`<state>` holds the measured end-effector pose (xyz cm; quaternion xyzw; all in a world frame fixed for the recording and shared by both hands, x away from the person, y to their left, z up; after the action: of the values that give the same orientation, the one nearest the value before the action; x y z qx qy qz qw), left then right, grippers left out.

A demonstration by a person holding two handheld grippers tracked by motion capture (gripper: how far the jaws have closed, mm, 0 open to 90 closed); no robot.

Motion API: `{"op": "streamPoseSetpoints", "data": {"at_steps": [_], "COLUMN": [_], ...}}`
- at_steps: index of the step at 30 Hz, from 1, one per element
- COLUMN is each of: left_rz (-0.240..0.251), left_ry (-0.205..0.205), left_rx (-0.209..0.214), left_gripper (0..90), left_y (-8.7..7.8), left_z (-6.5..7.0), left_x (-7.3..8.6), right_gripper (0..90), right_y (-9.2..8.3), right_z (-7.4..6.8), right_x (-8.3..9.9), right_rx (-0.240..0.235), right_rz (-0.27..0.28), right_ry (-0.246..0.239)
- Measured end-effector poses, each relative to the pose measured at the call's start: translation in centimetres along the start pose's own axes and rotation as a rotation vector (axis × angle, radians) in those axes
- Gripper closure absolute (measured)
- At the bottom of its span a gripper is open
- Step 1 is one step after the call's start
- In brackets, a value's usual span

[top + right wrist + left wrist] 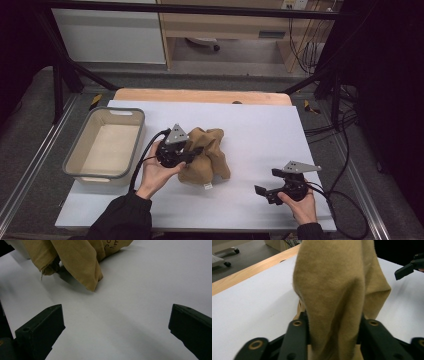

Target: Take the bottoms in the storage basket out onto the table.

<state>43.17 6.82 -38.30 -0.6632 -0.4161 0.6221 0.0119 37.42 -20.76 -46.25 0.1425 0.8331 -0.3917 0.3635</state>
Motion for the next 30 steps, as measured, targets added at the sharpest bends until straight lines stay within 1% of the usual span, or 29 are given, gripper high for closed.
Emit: {"op": "streamPoseSetpoints", "data": {"at_steps": [2,5,9,11,12,13,14,18,23,26,30], "left_rz": [-0.003,-0.009,-0.013,-0.023,-0.028,-0.029,-0.027,-0.015,-0.035,-0.042,-0.044], "left_ry": [0.0,0.001,-0.011,-0.011,-0.005,-0.003,-0.008,-0.031,-0.028,-0.035,-0.032], "left_rx": [-0.001,-0.021,-0.024,-0.018,-0.016,-0.02,-0.021,-0.005,-0.003,-0.003,-0.004], "left_gripper": [57.2,46.2,37.1,32.4,29.9,28.0,26.4,20.5,13.5,11.1,9.3], "left_y": [-0.1,-0.4,-0.9,-1.2,-1.3,-1.4,-1.5,-1.9,-2.2,-2.4,-2.9], "left_z": [0.0,-0.2,-0.3,-0.3,-0.2,-0.3,-0.2,-0.2,-0.1,-0.1,-0.2], "left_x": [0.0,-0.1,0.0,0.1,0.2,0.2,0.2,0.3,0.8,1.1,1.4], "right_gripper": [0.6,0.6,0.6,0.6,0.6,0.6,0.6,0.6,0.6,0.6,0.6], "right_y": [0.0,0.0,0.0,0.0,0.0,0.0,0.0,0.1,0.1,0.0,0.0], "right_z": [0.0,0.0,0.0,0.0,0.0,0.0,0.0,0.0,0.0,0.0,0.0], "right_x": [0.0,0.0,0.0,0.0,0.0,0.0,0.0,0.0,0.0,0.0,0.0], "right_rx": [0.0,0.0,0.0,0.0,0.0,0.0,-0.001,0.001,0.0,0.0,0.0], "right_rz": [-0.001,-0.001,-0.001,-0.002,-0.001,-0.001,-0.002,-0.003,-0.002,-0.001,-0.001], "right_ry": [0.0,0.001,-0.001,-0.002,-0.002,-0.002,0.001,-0.002,-0.002,-0.001,-0.001]}}
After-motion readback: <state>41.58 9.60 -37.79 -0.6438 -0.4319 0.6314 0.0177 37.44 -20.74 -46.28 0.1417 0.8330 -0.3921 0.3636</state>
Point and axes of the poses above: each handheld gripper's, and its own axes: y roughly forward along the jaws, x roughly out of its underside, z roughly to its right, the point moved 7 cm from there along y, roughly forward along the jaws, and after that the axes turned 15 degrees about y, right-handed, at the moved point
